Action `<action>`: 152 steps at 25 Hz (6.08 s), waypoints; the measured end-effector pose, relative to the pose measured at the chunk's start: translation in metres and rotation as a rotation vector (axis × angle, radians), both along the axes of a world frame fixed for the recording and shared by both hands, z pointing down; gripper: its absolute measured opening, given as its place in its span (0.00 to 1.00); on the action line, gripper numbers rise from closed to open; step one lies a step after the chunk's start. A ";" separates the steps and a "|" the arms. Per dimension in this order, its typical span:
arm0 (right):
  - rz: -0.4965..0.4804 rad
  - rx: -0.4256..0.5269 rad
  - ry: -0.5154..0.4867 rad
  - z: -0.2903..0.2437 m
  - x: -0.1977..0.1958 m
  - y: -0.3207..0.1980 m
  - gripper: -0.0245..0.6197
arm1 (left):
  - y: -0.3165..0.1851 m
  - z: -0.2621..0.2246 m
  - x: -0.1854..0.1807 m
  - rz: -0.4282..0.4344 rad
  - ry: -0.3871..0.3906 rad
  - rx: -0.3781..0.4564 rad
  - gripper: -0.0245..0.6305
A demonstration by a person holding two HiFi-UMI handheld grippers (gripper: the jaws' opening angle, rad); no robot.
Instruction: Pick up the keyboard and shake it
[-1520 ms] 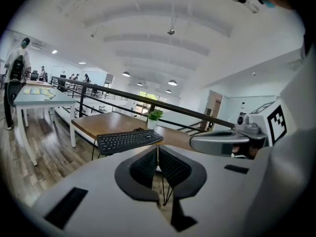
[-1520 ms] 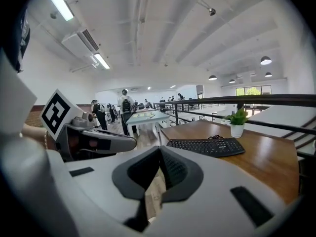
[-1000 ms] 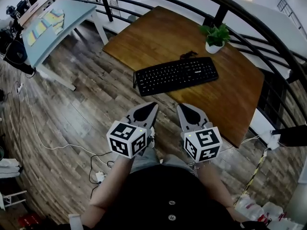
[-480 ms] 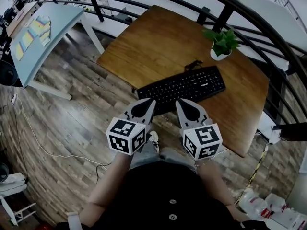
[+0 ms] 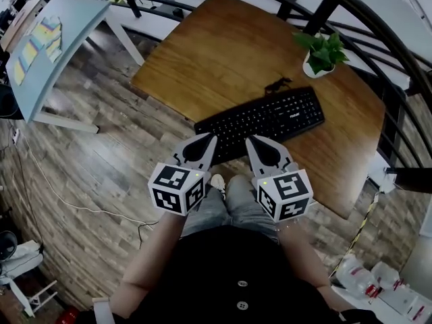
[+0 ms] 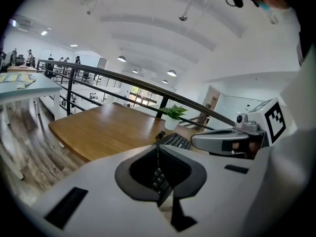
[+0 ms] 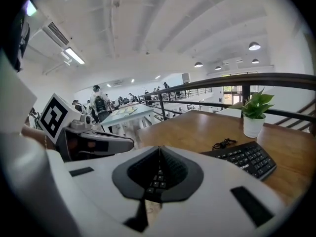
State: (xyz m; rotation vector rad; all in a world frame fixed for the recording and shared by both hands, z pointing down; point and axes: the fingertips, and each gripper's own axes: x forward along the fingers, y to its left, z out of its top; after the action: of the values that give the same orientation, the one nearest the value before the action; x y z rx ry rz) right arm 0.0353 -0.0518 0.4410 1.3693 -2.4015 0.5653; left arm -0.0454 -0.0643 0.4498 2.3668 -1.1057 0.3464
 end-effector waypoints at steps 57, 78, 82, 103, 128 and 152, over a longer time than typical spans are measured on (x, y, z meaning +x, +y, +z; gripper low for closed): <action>-0.027 -0.205 0.037 0.107 0.055 -0.002 0.08 | 0.006 0.140 0.009 -0.137 0.523 -0.555 0.46; 0.020 -0.217 0.015 0.116 0.064 0.011 0.08 | 0.005 0.146 0.031 -0.050 0.690 -0.569 0.24; 0.027 -0.220 0.009 0.117 0.065 0.014 0.08 | 0.006 0.144 0.032 -0.051 0.692 -0.577 0.23; 0.208 -0.375 -0.296 0.122 0.089 0.018 0.14 | 0.017 0.122 0.033 -0.039 0.666 -0.635 0.19; 0.328 -0.438 -0.956 0.118 0.079 -0.026 0.44 | 0.016 0.078 0.032 -0.002 0.667 -0.618 0.19; 0.459 -0.325 -1.235 0.128 0.093 -0.073 0.24 | 0.015 0.078 0.032 0.048 0.605 -0.588 0.19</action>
State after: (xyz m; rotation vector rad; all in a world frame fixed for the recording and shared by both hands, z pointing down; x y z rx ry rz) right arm 0.1281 -0.1246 0.5694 1.6678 -2.4704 2.3665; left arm -0.0136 -0.0491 0.5283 1.7869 -0.5591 -0.0407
